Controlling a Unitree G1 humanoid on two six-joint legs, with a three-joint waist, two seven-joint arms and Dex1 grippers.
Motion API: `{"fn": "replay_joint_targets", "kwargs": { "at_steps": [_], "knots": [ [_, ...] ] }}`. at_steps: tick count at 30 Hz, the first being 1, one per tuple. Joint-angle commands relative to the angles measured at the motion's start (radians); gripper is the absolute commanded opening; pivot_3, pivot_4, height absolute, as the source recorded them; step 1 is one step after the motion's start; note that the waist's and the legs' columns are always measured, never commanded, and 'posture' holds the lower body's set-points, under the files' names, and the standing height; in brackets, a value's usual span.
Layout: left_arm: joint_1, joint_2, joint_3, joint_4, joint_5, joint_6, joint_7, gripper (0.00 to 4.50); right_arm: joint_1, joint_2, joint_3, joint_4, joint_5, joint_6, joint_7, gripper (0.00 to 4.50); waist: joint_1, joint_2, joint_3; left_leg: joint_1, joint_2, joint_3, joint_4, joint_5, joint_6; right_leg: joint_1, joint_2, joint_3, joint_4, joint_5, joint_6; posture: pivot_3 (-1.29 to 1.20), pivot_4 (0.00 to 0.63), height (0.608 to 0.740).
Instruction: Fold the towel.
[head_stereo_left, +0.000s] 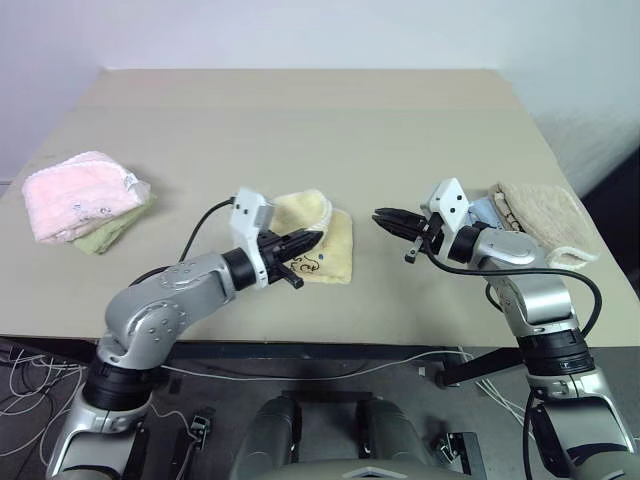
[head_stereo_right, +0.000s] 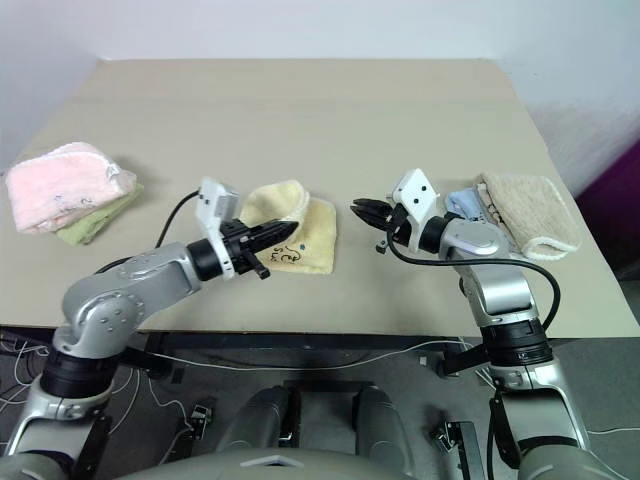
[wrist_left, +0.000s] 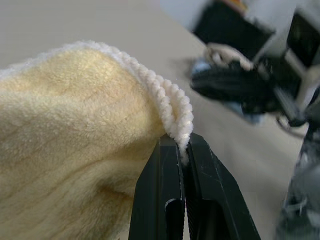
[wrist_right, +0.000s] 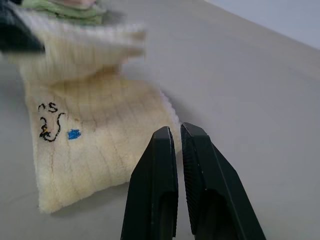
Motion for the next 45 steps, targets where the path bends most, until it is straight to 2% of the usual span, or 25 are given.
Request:
{"fn": "replay_joint_targets", "kwargs": {
  "at_steps": [1,5,12,13,16,25,26,29,31,34,42,45],
  "knots": [
    [-0.04,-0.016,-0.073,0.018,0.097,0.007,-0.054,0.05,0.008,-0.013,-0.033,-0.053,0.005,-0.003,-0.012,0.32,0.0,0.0,0.0,0.0,0.0,0.0,0.0,0.0,0.0,0.0,0.0,0.0,0.0,0.0,0.0,0.0,0.15,0.74],
    [-0.051,-0.029,-0.13,0.056,0.192,0.01,-0.093,0.05,0.017,-0.017,-0.04,-0.065,0.007,0.002,-0.02,0.32,-0.003,0.0,0.0,0.0,0.0,0.0,0.0,0.0,0.0,0.0,0.0,0.0,0.0,0.0,0.0,0.0,0.15,0.74],
    [-0.044,-0.06,-0.105,0.059,0.224,0.029,-0.152,0.05,0.024,-0.018,-0.043,-0.076,0.005,0.007,-0.031,0.32,-0.002,0.0,0.0,0.0,0.0,0.0,0.0,0.0,0.0,0.0,0.0,0.0,0.0,0.0,0.0,0.0,0.15,0.74],
    [-0.04,-0.065,-0.094,0.052,0.214,0.03,-0.164,0.51,0.023,-0.018,-0.043,-0.077,0.005,0.007,-0.032,0.32,-0.002,0.0,0.0,0.0,0.0,0.0,0.0,0.0,0.0,0.0,0.0,0.0,0.0,0.0,0.0,0.0,0.15,0.74],
    [-0.03,-0.074,-0.065,0.033,0.192,0.043,-0.186,1.26,0.022,-0.017,-0.041,-0.076,0.004,0.006,-0.034,0.32,-0.002,0.0,0.0,0.0,0.0,0.0,0.0,0.0,0.0,0.0,0.0,0.0,0.0,0.0,0.0,0.0,0.15,0.74],
    [0.014,-0.037,0.06,-0.03,0.146,0.055,-0.242,4.42,-0.004,0.003,-0.031,-0.06,-0.002,0.005,-0.056,0.32,-0.003,0.0,0.0,0.0,0.001,0.0,0.0,0.0,0.0,-0.001,0.0,0.0,0.001,0.0,0.0,0.0,0.15,0.74],
    [0.011,-0.037,0.095,-0.031,0.141,0.039,-0.241,4.47,-0.011,0.009,-0.028,-0.06,0.003,0.011,-0.055,0.32,-0.003,0.0,0.0,0.0,0.001,0.0,0.0,0.0,0.0,-0.001,0.0,0.0,0.001,0.0,0.0,0.0,0.15,0.74],
    [-0.011,-0.072,0.193,0.0,0.159,-0.03,-0.191,4.49,-0.035,0.035,-0.015,-0.053,0.011,0.029,-0.061,0.16,-0.003,0.0,0.0,0.0,0.001,0.0,0.0,0.0,0.0,-0.001,0.0,0.0,0.0,0.0,0.0,0.0,0.15,0.74],
    [-0.023,-0.092,0.212,0.04,0.211,-0.068,-0.147,4.49,-0.049,0.058,-0.006,-0.053,0.023,0.048,-0.06,0.16,-0.002,0.0,0.0,0.0,0.001,0.0,0.0,0.0,0.0,-0.001,0.0,0.0,0.001,0.0,0.0,0.0,0.15,0.74],
    [-0.015,-0.086,0.178,0.086,0.312,-0.143,-0.149,3.88,-0.078,0.105,0.016,-0.06,0.036,0.077,-0.061,0.0,-0.002,0.0,0.0,0.0,0.0,0.0,0.0,0.0,0.0,0.0,0.0,0.0,0.0,0.0,0.0,0.0,0.15,0.74],
    [0.02,-0.055,0.032,0.151,0.497,-0.238,-0.234,1.18,-0.108,0.238,0.094,-0.004,0.02,0.142,-0.091,0.0,-0.003,0.0,0.0,-0.001,0.0,0.0,0.0,0.0,0.0,-0.001,0.0,0.0,0.001,0.0,0.0,0.0,0.15,0.74],
    [0.034,-0.041,-0.048,0.216,0.601,-0.276,-0.252,1.18,-0.081,0.272,0.131,0.091,-0.017,0.138,-0.101,0.0,-0.004,0.0,0.0,0.0,0.0,0.0,0.0,0.0,0.0,-0.001,0.0,0.0,0.001,0.0,0.0,0.0,0.15,0.74]
  ]
}}
